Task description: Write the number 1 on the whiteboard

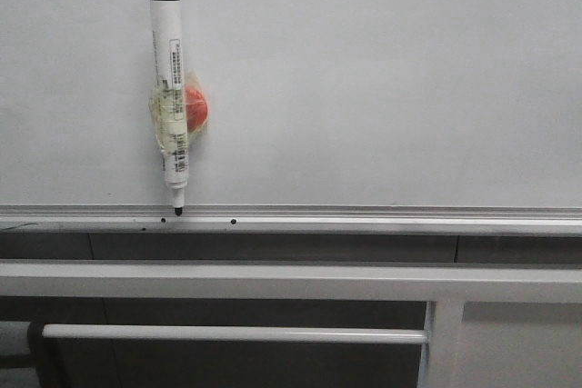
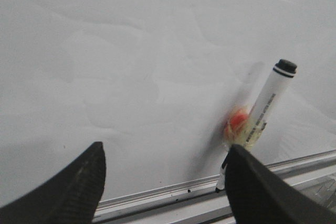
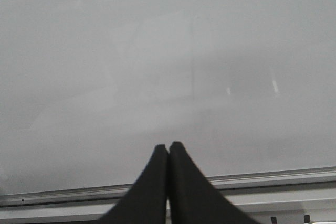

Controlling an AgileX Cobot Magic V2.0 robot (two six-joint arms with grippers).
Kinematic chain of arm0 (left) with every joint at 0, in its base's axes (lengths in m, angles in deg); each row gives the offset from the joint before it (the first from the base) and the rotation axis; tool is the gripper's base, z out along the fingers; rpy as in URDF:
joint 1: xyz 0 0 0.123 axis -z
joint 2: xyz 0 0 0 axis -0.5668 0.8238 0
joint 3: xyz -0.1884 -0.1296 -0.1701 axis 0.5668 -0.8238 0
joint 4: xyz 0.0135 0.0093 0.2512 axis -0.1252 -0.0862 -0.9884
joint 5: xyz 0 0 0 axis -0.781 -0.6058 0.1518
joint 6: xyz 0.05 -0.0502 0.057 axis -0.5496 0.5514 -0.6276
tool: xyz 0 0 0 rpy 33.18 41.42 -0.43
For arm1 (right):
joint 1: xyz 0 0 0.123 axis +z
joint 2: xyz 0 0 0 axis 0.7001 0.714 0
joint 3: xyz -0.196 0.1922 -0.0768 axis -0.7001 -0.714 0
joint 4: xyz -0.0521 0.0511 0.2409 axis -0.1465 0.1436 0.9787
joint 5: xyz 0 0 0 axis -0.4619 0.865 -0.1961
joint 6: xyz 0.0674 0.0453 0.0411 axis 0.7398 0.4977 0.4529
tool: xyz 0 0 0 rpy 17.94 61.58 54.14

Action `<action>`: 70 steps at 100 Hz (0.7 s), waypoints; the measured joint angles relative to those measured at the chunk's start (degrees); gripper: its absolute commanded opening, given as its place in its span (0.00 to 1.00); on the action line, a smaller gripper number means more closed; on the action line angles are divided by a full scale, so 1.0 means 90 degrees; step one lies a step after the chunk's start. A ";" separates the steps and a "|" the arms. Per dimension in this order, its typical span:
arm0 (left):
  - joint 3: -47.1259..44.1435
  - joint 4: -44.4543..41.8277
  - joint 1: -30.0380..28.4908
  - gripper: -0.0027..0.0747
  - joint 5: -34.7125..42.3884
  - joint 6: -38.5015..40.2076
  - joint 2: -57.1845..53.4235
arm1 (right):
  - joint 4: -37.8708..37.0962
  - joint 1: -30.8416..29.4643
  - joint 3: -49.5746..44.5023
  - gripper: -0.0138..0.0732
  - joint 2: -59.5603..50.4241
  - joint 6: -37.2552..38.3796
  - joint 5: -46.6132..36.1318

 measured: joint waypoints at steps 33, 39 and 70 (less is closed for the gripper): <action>-0.0401 0.0767 0.1491 0.60 0.2168 -0.0232 0.1881 | 0.0000 0.0000 0.0000 0.11 0.0000 0.0000 0.0000; -0.0411 0.1081 0.1785 0.60 0.2357 -0.0401 0.2153 | 0.0000 0.0000 0.0000 0.11 0.0000 0.0000 0.0000; -0.0274 0.2854 0.3000 0.60 0.3602 -0.1510 0.3273 | 0.0000 0.0000 0.0000 0.11 0.0000 0.0000 0.0000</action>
